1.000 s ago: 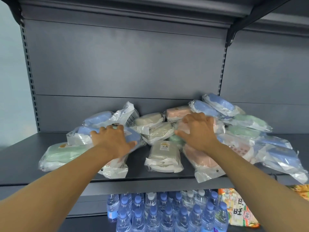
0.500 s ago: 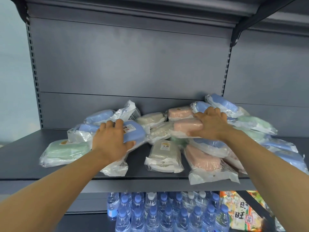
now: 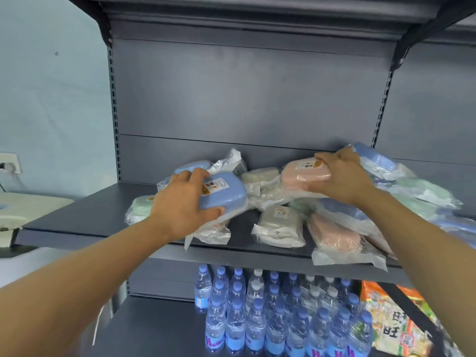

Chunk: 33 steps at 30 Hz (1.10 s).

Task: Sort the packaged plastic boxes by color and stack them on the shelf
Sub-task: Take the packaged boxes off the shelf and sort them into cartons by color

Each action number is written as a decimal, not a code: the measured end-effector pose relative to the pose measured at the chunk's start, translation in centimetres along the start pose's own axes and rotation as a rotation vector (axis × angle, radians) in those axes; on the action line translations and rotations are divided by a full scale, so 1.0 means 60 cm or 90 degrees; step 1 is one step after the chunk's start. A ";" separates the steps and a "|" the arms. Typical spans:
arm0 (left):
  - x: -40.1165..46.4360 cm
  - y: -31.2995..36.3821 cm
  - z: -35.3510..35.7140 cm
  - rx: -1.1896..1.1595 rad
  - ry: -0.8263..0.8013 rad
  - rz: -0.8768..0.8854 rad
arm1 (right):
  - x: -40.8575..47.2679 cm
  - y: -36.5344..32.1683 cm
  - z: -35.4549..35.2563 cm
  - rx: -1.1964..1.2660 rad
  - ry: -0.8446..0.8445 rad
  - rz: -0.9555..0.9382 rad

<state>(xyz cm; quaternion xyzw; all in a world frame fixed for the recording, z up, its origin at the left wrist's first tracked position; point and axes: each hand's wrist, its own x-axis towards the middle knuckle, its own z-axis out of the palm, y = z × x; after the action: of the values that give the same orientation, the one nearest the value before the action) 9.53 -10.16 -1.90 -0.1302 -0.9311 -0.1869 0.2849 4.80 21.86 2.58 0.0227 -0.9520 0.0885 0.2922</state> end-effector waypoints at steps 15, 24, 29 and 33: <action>-0.336 -0.164 -0.041 -0.115 -0.185 0.007 | -0.431 -0.214 0.040 0.108 -0.105 0.036; -0.576 -0.286 0.132 -0.162 -0.492 -0.046 | -0.676 -0.228 0.268 0.032 -0.387 0.167; -0.743 -0.334 0.267 -0.187 -0.640 -0.076 | -0.800 -0.204 0.398 0.005 -0.526 0.179; -0.864 -0.367 0.379 -0.139 -0.699 -0.107 | -0.891 -0.175 0.506 0.047 -0.604 0.207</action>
<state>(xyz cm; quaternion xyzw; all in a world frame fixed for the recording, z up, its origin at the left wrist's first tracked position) 32.56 -27.37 -55.42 -0.1627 -0.9252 -0.2087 -0.2721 33.35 5.54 -50.43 -0.0781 -0.9673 0.1469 -0.1912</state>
